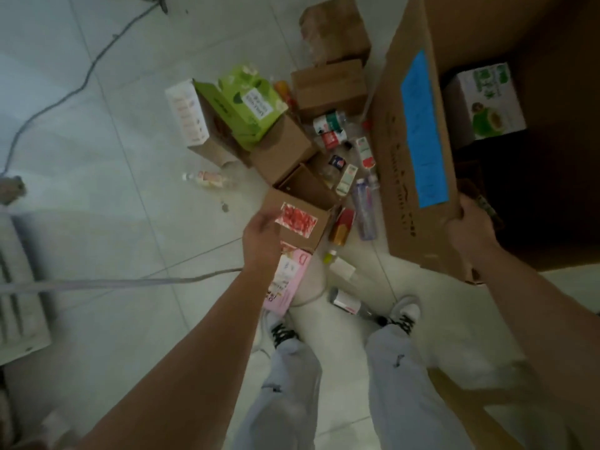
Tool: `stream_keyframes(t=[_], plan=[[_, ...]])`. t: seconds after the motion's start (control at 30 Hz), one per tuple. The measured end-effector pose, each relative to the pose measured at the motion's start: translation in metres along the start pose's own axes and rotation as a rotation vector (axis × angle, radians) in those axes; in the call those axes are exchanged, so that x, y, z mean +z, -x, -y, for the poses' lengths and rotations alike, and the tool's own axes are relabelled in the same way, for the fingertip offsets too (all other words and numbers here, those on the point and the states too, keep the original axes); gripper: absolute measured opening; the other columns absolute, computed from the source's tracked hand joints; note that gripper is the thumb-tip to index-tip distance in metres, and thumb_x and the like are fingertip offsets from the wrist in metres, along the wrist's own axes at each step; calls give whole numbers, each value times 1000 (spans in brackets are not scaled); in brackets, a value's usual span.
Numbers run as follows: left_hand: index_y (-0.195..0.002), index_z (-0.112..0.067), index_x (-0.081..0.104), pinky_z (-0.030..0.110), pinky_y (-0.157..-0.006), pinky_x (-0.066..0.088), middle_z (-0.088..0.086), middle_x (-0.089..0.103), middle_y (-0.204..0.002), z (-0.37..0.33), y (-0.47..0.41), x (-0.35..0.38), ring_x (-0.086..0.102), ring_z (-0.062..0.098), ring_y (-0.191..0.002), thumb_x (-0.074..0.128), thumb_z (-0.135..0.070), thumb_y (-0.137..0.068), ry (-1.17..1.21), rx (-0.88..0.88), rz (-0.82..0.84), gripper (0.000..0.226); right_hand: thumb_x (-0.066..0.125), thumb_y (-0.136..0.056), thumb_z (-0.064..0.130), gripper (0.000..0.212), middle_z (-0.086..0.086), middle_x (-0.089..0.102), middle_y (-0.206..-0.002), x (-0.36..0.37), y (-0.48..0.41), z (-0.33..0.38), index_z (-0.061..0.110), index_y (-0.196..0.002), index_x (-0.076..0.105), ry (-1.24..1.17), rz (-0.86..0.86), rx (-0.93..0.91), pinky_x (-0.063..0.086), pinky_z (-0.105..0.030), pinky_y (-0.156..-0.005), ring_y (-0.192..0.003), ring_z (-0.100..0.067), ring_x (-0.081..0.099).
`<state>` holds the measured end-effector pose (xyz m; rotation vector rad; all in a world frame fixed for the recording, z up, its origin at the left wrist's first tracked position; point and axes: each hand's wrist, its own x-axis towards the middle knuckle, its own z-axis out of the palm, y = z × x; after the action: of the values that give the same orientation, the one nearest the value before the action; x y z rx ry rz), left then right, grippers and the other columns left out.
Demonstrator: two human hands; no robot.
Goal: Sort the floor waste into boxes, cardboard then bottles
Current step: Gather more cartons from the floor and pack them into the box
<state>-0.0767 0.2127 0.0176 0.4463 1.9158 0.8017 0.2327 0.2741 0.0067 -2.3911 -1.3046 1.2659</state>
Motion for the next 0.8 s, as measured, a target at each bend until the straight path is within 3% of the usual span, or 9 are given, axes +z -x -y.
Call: stream_keyframes(t=[0.17,0.23,0.3,0.4,0.47,0.53,0.6,0.7,0.8], plan=[[-119,-13,60,4,-56,45,-6,66,-99,28,-24,-35,65,1,-84,51,-7,-95,70,-7,12,27,42,-98,15,50,-12,47,-141,47,15,19,22,-147,35,29,-283,129,43,-41,-102,-127,-34,48],[-120,-14,56,2,-51,43,-10,64,-96,44,-32,-38,65,-8,-73,49,-8,-97,23,-17,44,25,46,-95,12,55,-12,37,-151,73,31,24,18,-148,32,84,-499,-28,37,-45,-111,-138,-32,37],[-120,-17,53,9,-53,45,-10,63,-99,67,-41,-38,63,-10,-68,45,-8,-98,-30,-71,63,25,48,-94,12,53,-9,34,-152,110,56,29,16,-145,36,88,-559,-297,31,-37,-114,-141,-24,32],[-125,-15,55,24,-70,49,-1,64,-116,117,-60,-32,63,10,-87,44,-8,-96,-117,-182,131,32,49,-97,16,38,6,50,-132,186,71,23,17,-135,49,15,-186,-343,41,-26,-96,-120,-11,49],[-123,-13,60,25,-73,49,3,66,-120,158,-70,-26,63,20,-98,45,-5,-94,-193,-254,215,34,49,-97,16,29,1,60,-121,244,57,3,13,-124,59,4,127,-134,45,-30,-90,-110,-18,57],[-122,-13,62,29,-87,51,0,63,-125,203,-76,-22,59,24,-112,42,-2,-92,-250,-323,250,38,47,-95,17,27,-12,65,-110,295,37,-21,4,-110,65,-10,320,96,47,-37,-91,-106,-29,60],[-123,-15,61,38,-101,48,4,61,-132,246,-85,-22,56,29,-120,40,-5,-88,-321,-347,187,43,47,-96,18,29,-13,61,-95,339,21,-45,-2,-109,64,6,421,244,45,-31,-79,-95,-25,57],[-122,-13,59,40,-91,54,10,65,-122,296,-111,-28,63,30,-110,47,-7,-86,-444,-284,86,39,52,-96,26,37,-4,48,-75,396,3,-81,-4,-116,58,-83,441,402,41,-29,-65,-76,-23,50],[-128,-6,51,43,-87,56,16,61,-125,332,-149,-29,63,34,-111,54,-15,-87,-520,-254,34,42,55,-93,37,52,-3,48,-83,438,-13,-119,-1,-128,52,-147,440,502,33,-27,-54,-71,-18,46]])
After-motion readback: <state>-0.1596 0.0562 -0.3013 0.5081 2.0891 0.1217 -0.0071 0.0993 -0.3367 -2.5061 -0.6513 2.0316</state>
